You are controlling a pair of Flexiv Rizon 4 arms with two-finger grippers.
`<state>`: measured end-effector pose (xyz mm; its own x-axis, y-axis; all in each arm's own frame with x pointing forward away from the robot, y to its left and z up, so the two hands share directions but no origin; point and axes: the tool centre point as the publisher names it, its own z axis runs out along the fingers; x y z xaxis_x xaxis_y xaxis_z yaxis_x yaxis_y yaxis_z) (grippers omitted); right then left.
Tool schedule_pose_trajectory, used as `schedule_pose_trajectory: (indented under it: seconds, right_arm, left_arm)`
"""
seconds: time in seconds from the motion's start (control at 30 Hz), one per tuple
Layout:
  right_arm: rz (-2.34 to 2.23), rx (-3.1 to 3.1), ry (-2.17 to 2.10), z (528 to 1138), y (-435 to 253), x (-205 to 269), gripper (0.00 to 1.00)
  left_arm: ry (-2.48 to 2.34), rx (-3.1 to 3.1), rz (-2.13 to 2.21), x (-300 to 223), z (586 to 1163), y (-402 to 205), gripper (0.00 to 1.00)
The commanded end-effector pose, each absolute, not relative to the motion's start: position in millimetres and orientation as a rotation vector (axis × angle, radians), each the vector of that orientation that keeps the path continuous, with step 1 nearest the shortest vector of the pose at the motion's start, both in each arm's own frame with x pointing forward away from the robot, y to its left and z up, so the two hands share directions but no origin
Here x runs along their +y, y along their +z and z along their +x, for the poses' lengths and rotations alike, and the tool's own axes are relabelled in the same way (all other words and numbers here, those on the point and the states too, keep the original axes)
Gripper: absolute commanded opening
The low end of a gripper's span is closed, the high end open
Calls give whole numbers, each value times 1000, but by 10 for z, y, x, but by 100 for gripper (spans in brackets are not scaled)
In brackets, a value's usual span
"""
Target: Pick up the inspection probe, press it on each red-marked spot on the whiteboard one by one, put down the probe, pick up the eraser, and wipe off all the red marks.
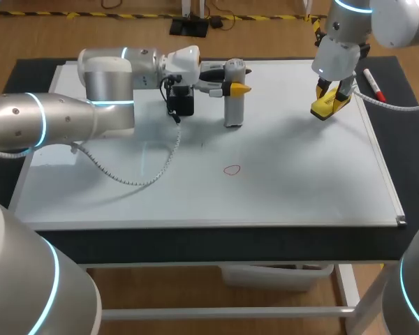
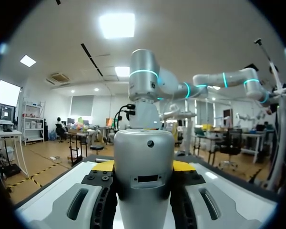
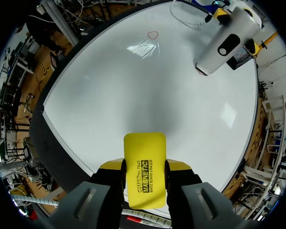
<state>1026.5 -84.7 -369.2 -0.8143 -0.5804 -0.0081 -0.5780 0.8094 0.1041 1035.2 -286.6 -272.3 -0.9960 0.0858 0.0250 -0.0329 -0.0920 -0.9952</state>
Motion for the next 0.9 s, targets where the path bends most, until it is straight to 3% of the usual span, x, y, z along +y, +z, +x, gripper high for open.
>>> schedule_pose_trajectory:
  seconds: [0.03,0.47,0.9]
  right_arm:
    - [951,-2961,-155,10279,-3685,-851,0]
    - [951,-2961,-155,10279,-3685,-851,0]
    - [951,-2961,-155,10279,-3685,-851,0]
  left_arm:
    - [2277,-2065,-28,-2791,10332,-2577,0]
    - [2315,-2104,-32,-2352,10301,-2305,0]
    - [2346,-2188,85,-1566,10223,-2318,0]
